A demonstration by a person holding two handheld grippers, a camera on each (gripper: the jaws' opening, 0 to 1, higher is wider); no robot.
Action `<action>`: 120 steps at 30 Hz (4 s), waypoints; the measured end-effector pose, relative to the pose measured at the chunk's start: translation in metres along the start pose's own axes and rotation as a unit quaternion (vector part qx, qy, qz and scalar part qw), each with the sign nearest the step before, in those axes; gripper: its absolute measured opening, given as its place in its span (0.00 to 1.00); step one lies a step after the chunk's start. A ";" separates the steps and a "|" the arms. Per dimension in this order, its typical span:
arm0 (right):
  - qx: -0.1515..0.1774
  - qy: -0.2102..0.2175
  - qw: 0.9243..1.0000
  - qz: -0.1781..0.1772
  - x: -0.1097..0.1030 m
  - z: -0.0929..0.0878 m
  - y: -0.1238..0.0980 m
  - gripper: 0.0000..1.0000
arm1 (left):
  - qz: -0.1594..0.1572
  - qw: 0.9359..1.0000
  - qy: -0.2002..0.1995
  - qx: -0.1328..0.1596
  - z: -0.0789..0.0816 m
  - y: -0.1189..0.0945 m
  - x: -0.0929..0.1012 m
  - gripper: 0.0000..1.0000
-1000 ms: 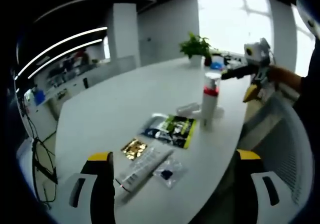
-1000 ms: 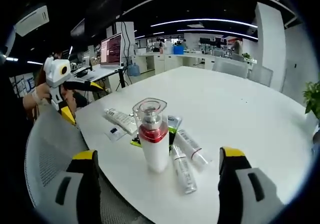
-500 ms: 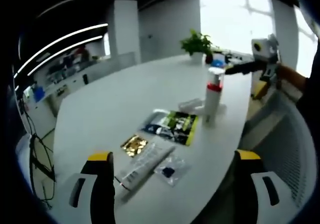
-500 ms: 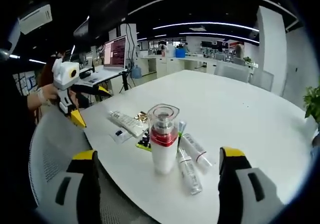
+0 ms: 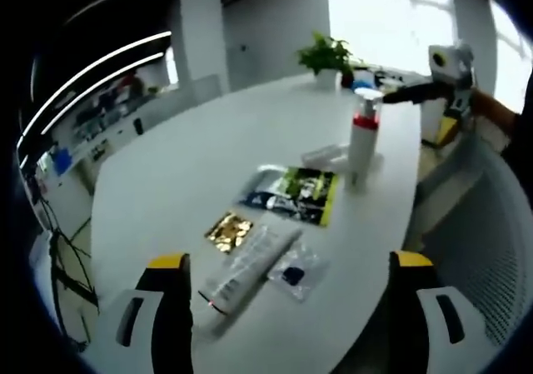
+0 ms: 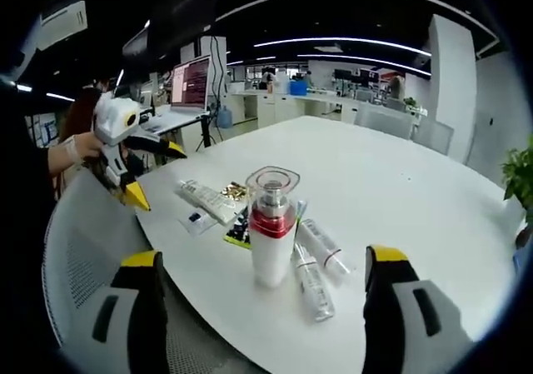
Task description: Arrange the skincare products in the storage area until every visible bottle or jar stands upright without overlapping.
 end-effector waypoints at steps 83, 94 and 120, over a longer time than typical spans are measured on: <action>0.021 0.030 0.999 -0.027 -0.007 -0.007 -0.011 1.00 | -0.115 0.953 0.184 -0.213 -0.002 0.104 -0.028 0.32; 0.012 0.030 0.999 -0.030 -0.006 -0.011 -0.011 1.00 | -0.134 0.950 0.179 -0.218 -0.004 0.107 -0.030 0.32; 0.001 0.019 1.000 -0.015 -0.013 -0.008 -0.004 1.00 | -0.138 0.963 0.127 -0.192 -0.002 0.102 -0.040 0.28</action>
Point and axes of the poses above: the point that each gripper's makers call its tool centre point, and the gripper's own axes: y roughly forward along the fingers, x roughly to its right, z roughly out of its top, the point moved 7 cm from there along -y, roughly backward along the fingers, and after that the axes turned 5 degrees about z, right-handed, at the moved point
